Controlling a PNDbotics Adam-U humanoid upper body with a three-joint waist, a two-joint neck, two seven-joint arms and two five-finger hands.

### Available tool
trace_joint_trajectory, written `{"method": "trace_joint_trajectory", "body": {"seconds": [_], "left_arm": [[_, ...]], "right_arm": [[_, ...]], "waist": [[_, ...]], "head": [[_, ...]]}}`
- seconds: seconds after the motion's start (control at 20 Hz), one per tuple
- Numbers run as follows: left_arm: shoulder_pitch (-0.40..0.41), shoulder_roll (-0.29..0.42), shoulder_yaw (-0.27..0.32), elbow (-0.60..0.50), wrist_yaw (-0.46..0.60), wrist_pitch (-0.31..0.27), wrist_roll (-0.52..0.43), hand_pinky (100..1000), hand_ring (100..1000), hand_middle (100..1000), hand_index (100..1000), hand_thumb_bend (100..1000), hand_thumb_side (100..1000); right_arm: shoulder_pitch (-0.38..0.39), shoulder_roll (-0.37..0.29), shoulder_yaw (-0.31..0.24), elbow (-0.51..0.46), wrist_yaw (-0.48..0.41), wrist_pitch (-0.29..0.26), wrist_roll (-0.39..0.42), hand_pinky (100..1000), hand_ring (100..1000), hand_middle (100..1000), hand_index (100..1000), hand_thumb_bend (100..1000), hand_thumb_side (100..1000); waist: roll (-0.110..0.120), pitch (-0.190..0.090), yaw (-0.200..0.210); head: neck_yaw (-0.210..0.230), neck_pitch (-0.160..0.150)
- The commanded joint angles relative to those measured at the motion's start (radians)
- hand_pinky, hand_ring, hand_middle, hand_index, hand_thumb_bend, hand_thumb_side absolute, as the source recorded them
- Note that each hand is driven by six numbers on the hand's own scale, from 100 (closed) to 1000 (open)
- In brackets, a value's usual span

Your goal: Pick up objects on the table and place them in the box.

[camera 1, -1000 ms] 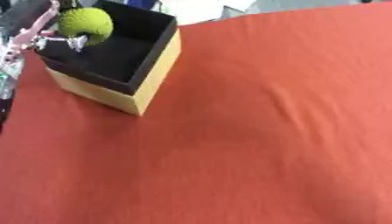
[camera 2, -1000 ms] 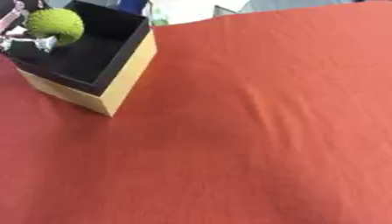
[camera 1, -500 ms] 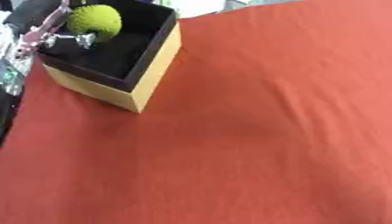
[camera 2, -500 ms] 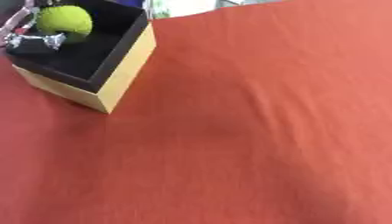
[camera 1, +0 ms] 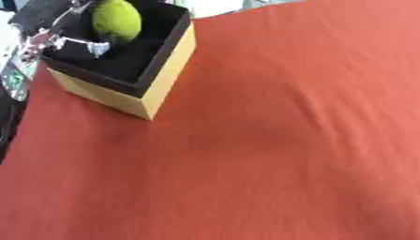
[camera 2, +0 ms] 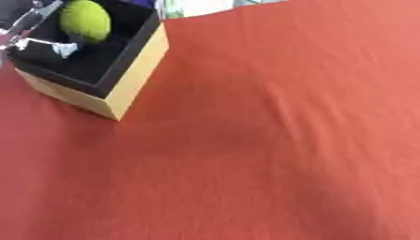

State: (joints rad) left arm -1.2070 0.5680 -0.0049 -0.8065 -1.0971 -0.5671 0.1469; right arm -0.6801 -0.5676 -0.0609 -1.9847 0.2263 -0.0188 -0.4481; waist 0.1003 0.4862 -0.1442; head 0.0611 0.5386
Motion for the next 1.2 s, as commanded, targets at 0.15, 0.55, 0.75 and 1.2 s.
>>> {"method": "trace_joint_trajectory", "body": {"seconds": [0.15, 0.55, 0.75, 1.2], "left_arm": [[-0.013, 0.027, -0.001, -0.019, -0.007, -0.006, 0.01, 775, 763, 784, 877, 346, 209], [0.003, 0.03, 0.006, -0.047, 0.075, 0.003, 0.024, 740, 728, 738, 842, 187, 158], [0.032, 0.053, 0.008, -0.153, 0.216, 0.02, 0.049, 723, 709, 715, 818, 132, 179], [0.219, 0.197, 0.055, -0.656, 0.694, 0.191, 0.134, 694, 675, 677, 784, 112, 162]], "right_arm": [[-0.006, -0.023, -0.008, -0.015, -0.005, -0.001, -0.003, 750, 804, 598, 744, 100, 655], [0.001, -0.024, -0.009, -0.015, -0.005, 0.001, -0.005, 750, 804, 598, 743, 100, 654], [0.007, -0.033, -0.013, -0.015, 0.0, 0.002, -0.007, 751, 803, 600, 744, 100, 652], [0.039, -0.05, -0.034, -0.015, 0.016, 0.009, -0.021, 752, 799, 604, 747, 100, 647]], "waist": [[-0.006, -0.039, 0.005], [-0.008, -0.047, 0.016], [-0.013, -0.055, 0.031], [-0.046, -0.09, 0.095]], "head": [[0.001, 0.008], [0.0, 0.024], [-0.008, 0.043], [-0.051, 0.087]]}}
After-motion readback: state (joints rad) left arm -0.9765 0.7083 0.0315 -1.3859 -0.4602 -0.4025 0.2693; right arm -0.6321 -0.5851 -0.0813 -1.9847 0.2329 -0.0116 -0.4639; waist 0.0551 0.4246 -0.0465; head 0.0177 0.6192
